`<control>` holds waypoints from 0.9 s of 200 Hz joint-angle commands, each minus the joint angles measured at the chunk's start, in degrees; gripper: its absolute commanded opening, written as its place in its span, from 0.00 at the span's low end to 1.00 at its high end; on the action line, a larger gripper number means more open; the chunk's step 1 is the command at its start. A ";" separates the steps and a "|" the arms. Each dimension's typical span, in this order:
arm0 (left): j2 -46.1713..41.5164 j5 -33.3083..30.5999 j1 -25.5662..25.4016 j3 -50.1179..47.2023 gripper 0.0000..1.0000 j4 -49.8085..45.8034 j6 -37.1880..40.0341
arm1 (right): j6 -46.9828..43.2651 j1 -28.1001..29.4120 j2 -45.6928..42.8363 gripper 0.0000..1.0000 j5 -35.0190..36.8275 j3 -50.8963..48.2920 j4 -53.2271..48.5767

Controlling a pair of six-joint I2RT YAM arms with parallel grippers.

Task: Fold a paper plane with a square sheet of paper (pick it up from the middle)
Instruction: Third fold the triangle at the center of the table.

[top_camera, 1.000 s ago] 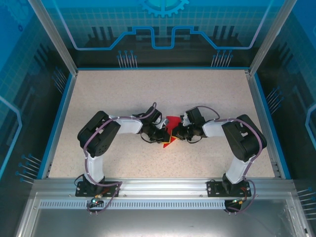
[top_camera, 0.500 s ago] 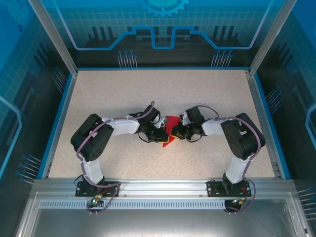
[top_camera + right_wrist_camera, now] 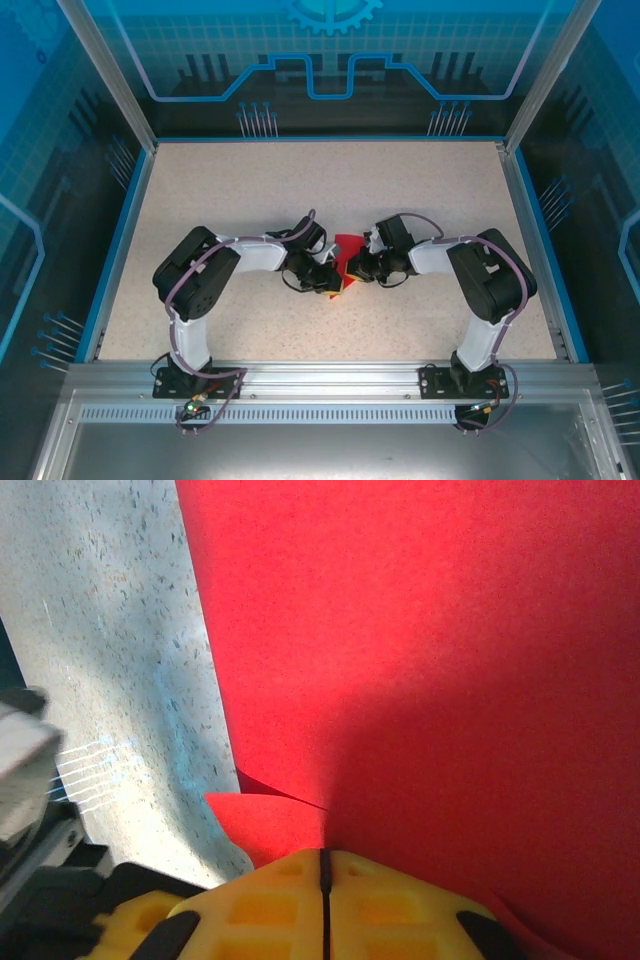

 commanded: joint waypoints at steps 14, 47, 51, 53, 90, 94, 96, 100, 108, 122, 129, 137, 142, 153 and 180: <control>0.09 -5.95 0.66 -1.73 0.00 -5.27 2.34 | -1.34 -0.75 3.38 0.08 7.27 -1.22 -6.84; -2.14 -5.62 0.76 -5.02 0.00 -4.74 2.27 | -1.33 -0.77 3.26 0.07 7.81 -1.09 -7.34; -2.44 -5.53 0.73 -5.38 0.00 -4.70 2.36 | -1.44 -0.80 3.30 0.07 7.73 -1.01 -7.41; -2.54 -5.42 0.79 -5.56 0.00 -4.60 2.38 | -1.42 -0.82 3.33 0.07 7.73 -0.97 -7.44; -4.15 -4.68 0.80 -9.18 0.00 -4.49 2.13 | -1.79 -0.82 3.35 0.07 7.73 -0.41 -8.00; -4.15 -4.55 0.83 -9.57 0.00 -4.37 2.03 | -1.78 -0.82 3.41 0.07 7.68 -0.37 -7.98; -4.11 -4.52 0.84 -9.68 0.00 -4.29 2.03 | -1.81 -0.76 3.40 0.07 7.71 -0.41 -7.98; -4.08 -4.43 0.84 -9.86 0.00 -4.35 2.03 | -1.82 -0.81 3.41 0.07 7.60 -0.37 -7.98; -3.90 -4.42 0.88 -10.07 0.00 -4.48 1.96 | -1.89 -0.84 3.44 0.07 7.60 -0.39 -8.07; -4.29 -4.14 0.89 -10.23 0.00 -4.62 1.45 | -1.90 -0.83 3.44 0.08 7.45 -0.06 -8.18; -5.19 -3.58 0.84 -10.51 0.00 -4.45 1.38 | -1.97 -0.78 3.45 0.08 7.35 0.03 -8.07; -6.52 -3.90 0.86 -10.92 0.00 -4.75 1.38 | -1.90 -0.82 3.41 0.08 7.20 0.30 -8.23; -7.54 -4.33 0.88 -11.12 0.00 -5.04 1.43 | -1.94 -0.82 3.39 0.08 7.11 0.53 -8.49; -9.53 -4.71 1.00 -11.04 0.00 -5.97 1.81 | -2.04 -0.74 3.24 0.08 6.94 0.68 -8.60; -14.01 -4.43 1.60 -8.97 0.00 -7.91 2.34 | -1.86 -0.74 3.50 0.08 6.67 0.61 -7.93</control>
